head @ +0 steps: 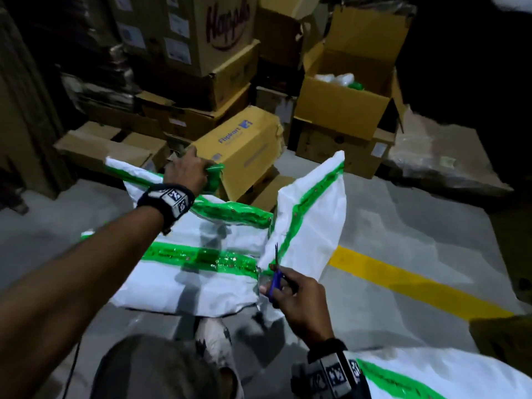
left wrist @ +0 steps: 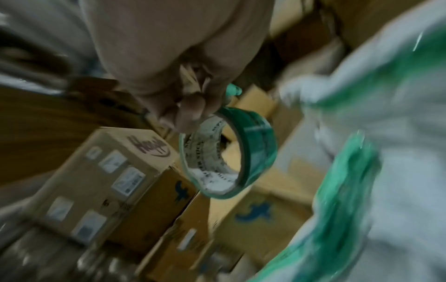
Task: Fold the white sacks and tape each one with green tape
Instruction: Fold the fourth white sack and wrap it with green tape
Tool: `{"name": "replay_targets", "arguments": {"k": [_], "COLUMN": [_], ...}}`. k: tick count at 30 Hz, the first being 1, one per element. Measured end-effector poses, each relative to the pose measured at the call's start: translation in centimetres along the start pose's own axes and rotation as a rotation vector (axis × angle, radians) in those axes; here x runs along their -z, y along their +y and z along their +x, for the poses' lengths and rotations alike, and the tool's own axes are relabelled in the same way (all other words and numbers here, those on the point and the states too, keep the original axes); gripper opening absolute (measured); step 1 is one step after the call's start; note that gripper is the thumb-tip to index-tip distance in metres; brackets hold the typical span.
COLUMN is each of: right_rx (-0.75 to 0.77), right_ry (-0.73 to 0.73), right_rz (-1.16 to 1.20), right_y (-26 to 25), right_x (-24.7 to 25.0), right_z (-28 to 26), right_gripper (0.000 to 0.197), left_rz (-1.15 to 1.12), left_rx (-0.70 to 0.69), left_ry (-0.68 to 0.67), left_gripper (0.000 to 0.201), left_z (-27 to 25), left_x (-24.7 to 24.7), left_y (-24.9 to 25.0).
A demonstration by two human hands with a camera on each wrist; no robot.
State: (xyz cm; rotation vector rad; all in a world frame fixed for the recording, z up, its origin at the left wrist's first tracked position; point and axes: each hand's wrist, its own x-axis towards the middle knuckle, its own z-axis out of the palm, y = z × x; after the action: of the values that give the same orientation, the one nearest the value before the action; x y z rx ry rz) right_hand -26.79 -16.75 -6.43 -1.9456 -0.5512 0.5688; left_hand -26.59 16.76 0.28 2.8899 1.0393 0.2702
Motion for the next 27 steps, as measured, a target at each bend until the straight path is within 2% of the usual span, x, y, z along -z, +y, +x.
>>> {"name": "replay_targets", "arguments": {"k": [5,9,12,14,16,18,21,22,23,24,25,26,27], "right_rx": [0.033,0.032,-0.022,-0.066,-0.103,-0.152,-0.159,-0.146,-0.118,-0.063,0.006,0.079,0.128], "right_ry": [-0.022,-0.036,-0.082,-0.089,-0.071,-0.045,-0.024,0.014,0.059,0.115,0.192,0.272,0.339], "right_rz": [0.063,0.066,0.108,0.146,0.162,0.188,0.076,0.042,-0.002,-0.052,-0.099,-0.130,-0.165], "right_y": [0.8,2.8,3.4,4.0,4.1,3.8,3.2,2.7,2.0,1.2,0.3,-0.7,-1.7], "right_x": [0.3,0.6,0.6,0.2,-0.4,-1.1,-1.4,-1.1,-0.8,-0.5,-0.4,-0.4,-0.4], "right_z": [6.2,10.4,11.6,12.0,12.0,12.0,11.5,11.3,11.1,10.8,10.5,10.3,10.2], "right_gripper": [0.040,0.041,0.038,0.038,0.036,0.037,0.053,0.052,0.048,0.042,0.038,0.034,0.031], "left_rz": [0.479,0.747,0.951,0.998,0.948,0.823,0.640,0.530,0.284,-0.070,-0.517,-0.928,-1.212], "left_rx": [-0.189,-0.378,-0.503,-0.533,-0.540,-0.425,-0.207,-0.129,-0.054,0.027,0.096,0.151,0.164], "left_ry": [-0.098,-0.100,-0.157,-0.116,-0.030,-0.025,-0.071,-0.076,-0.086,-0.137,-0.236,-0.380,-0.532], "left_gripper": [0.024,0.028,0.030,0.035,0.049,0.053,0.040,0.038,0.032,0.024,0.021,0.029,0.039], "left_z": [11.3,19.6,22.1,22.5,22.9,22.3,18.4,16.4,14.0,11.3,8.4,5.3,2.4], "left_x": [-6.2,-13.1,-16.8,-18.1,-19.2,-18.3,-13.3,-12.0,-10.4,-8.8,-7.3,-5.5,-4.0], "left_y": [-2.4,-3.9,-3.8,-3.4,-4.0,-4.2,-1.4,-0.3,0.9,2.0,2.9,4.0,4.8]}}
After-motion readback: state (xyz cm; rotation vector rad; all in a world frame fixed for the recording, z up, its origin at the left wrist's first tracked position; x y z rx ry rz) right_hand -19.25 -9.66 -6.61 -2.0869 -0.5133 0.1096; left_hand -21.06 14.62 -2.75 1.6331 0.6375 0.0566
